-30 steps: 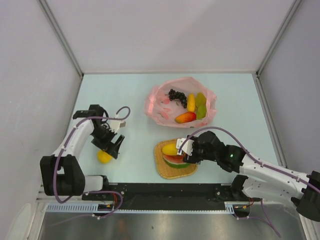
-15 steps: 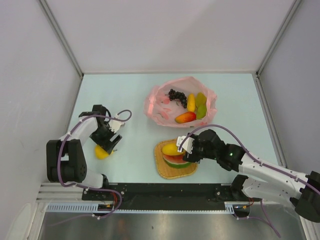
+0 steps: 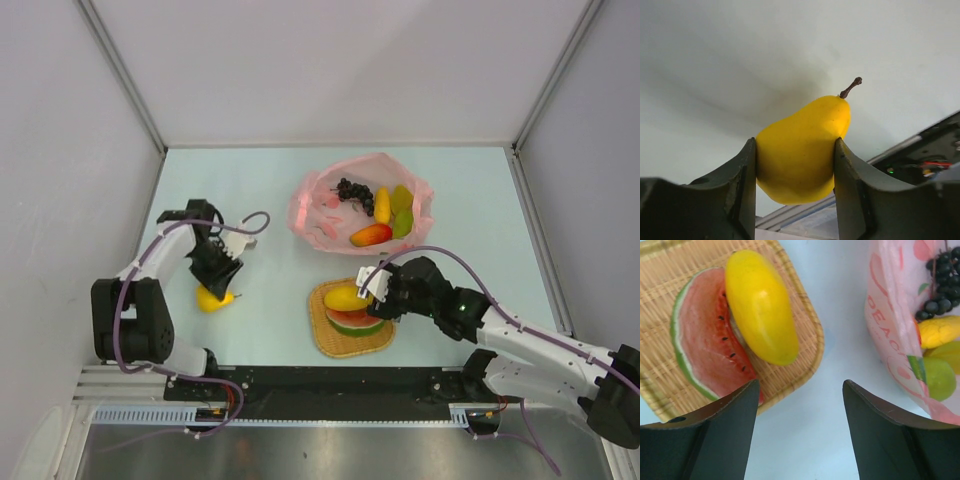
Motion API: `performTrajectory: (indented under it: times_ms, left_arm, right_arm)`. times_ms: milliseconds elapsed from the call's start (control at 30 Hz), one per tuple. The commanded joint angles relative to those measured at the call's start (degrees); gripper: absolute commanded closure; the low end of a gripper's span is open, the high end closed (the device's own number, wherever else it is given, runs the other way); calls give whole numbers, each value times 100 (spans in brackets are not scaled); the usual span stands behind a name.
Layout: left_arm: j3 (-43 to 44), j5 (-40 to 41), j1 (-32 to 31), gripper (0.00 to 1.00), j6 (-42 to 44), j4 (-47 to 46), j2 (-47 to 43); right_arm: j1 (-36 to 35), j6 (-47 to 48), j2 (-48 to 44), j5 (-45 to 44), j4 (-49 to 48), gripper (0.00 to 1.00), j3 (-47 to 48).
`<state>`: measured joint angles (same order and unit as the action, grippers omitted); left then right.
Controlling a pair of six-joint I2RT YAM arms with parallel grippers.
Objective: Take the fake fruits out of the plastic bag
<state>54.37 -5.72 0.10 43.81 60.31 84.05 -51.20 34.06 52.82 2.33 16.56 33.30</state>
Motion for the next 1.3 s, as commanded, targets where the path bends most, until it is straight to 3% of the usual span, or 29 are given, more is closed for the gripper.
performTrajectory:
  times_ms: [0, 67, 133, 200, 233, 267, 300, 400, 500, 633, 1267]
  left_arm:
    - [1382, -2357, -510, 92, -214, 605, -248]
    - [1638, -3063, -790, 95, -1003, 168, -310]
    - [1403, -3969, -923, 95, -2380, -420, -512]
    - [938, -4183, -1029, 97, -3706, -1956, -766]
    - [352, -4131, -1055, 100, -5114, -2536, -1133]
    - [77, -3904, -1117, 100, -5772, -3473, -1302]
    - [-187, -3632, -1161, 100, -6771, -3813, -1486]
    - [-769, -2901, -1354, 100, -7849, -4230, -1734]
    - [-849, -2461, -1513, 100, -8168, -3992, -1428]
    - [-1286, -2865, -1557, 100, -8765, -4597, -768]
    - [-2167, -2874, -2233, 100, -9663, -5662, -355]
  right_arm:
    - [215, -338, -87, -398, -381, 28, 89]
    - [330, -602, -61, -514, -303, 27, 168]
    - [426, -690, -52, -645, -258, 26, 212]
    - [514, -726, -43, -716, -232, 26, 256]
    - [558, -717, -43, -751, -232, 26, 265]
    - [654, -673, -35, -777, -232, 26, 274]
    - [699, -647, -26, -804, -241, 26, 274]
    - [874, -533, -17, -839, -319, 26, 300]
    - [1041, -471, 27, -848, -390, 26, 335]
    - [1156, -453, 97, -778, -408, 27, 344]
    - [1191, -348, -96, -444, -610, 27, 151]
